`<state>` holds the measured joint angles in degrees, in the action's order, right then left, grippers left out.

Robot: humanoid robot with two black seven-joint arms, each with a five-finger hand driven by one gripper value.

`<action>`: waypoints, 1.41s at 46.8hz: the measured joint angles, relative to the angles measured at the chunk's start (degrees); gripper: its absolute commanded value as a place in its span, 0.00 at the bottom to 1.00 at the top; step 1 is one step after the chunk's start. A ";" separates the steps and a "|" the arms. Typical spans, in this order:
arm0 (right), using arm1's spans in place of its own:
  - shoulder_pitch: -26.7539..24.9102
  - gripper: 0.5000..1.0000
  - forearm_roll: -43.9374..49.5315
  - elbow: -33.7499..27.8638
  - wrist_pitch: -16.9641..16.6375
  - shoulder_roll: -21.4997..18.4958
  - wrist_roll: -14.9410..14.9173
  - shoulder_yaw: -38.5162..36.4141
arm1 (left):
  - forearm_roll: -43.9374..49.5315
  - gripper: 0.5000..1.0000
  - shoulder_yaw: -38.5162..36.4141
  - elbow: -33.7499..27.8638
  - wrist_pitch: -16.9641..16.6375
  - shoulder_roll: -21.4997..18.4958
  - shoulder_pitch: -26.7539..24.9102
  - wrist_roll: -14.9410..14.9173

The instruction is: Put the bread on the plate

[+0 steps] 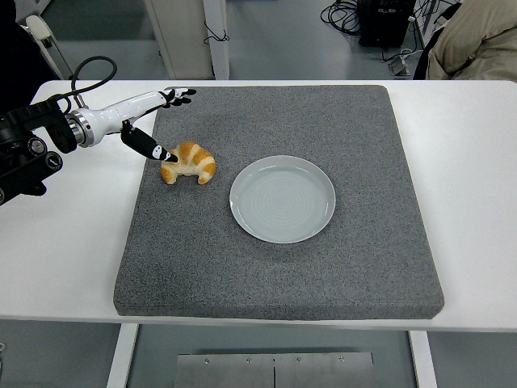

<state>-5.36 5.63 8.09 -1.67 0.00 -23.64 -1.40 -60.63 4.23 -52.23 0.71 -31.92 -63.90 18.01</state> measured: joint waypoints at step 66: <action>0.00 1.00 0.03 0.00 0.00 0.00 0.00 -0.02 | -0.20 0.82 -9.65 1.29 -10.33 5.49 0.17 0.09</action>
<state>-5.36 5.66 8.09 -1.67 0.00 -23.64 -1.42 -60.83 -5.42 -50.94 -9.63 -26.43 -63.73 18.10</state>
